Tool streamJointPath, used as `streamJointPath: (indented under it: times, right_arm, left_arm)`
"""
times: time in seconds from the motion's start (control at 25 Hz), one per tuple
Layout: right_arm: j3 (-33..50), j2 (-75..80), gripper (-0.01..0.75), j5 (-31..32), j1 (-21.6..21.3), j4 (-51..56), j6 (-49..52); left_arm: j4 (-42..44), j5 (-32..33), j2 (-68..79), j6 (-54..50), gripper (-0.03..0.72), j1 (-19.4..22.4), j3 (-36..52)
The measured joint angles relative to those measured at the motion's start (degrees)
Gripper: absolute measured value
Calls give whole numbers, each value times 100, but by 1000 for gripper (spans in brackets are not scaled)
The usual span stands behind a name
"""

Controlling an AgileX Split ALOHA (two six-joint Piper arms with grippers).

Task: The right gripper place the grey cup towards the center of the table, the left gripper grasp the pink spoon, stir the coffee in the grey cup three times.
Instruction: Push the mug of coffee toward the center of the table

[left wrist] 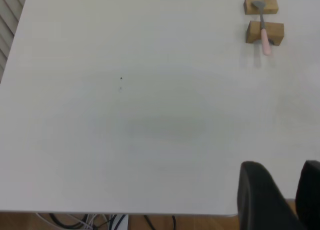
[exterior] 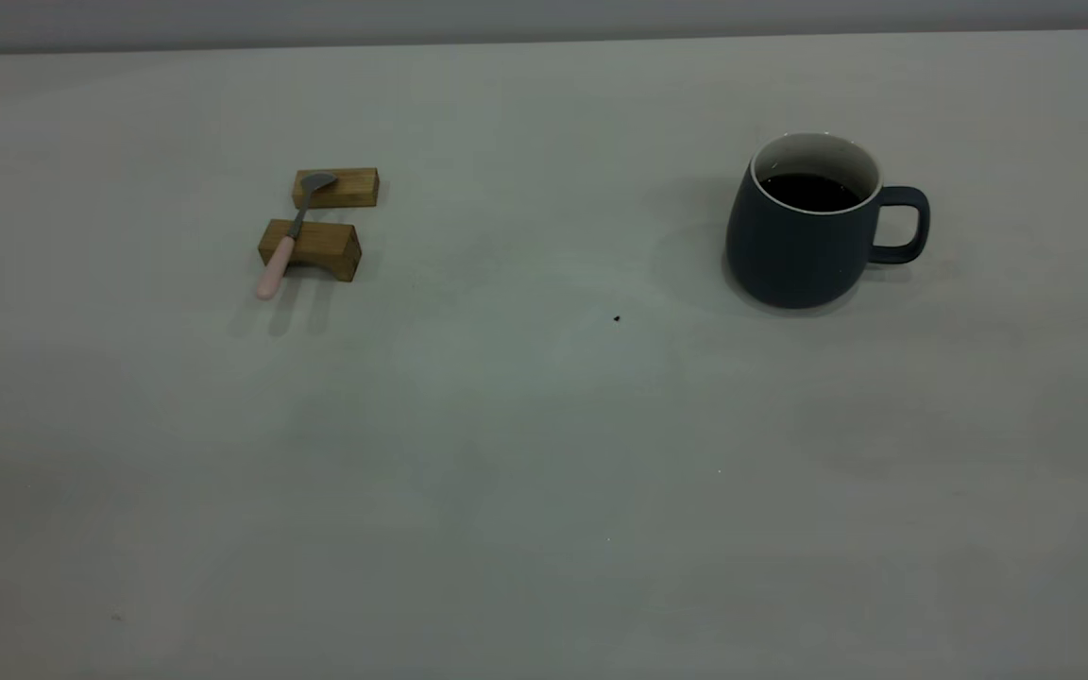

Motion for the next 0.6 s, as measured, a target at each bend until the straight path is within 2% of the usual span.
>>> streamJointPath:
  times: [0.4, 0.6]
  right_arm:
    - [0, 0, 491, 0, 0, 28, 0]
    - [0, 0, 491, 0, 0, 364, -12]
  left_arm:
    - [0, 0, 0, 0, 255, 0, 0]
    - [0, 0, 0, 0, 255, 0, 0]
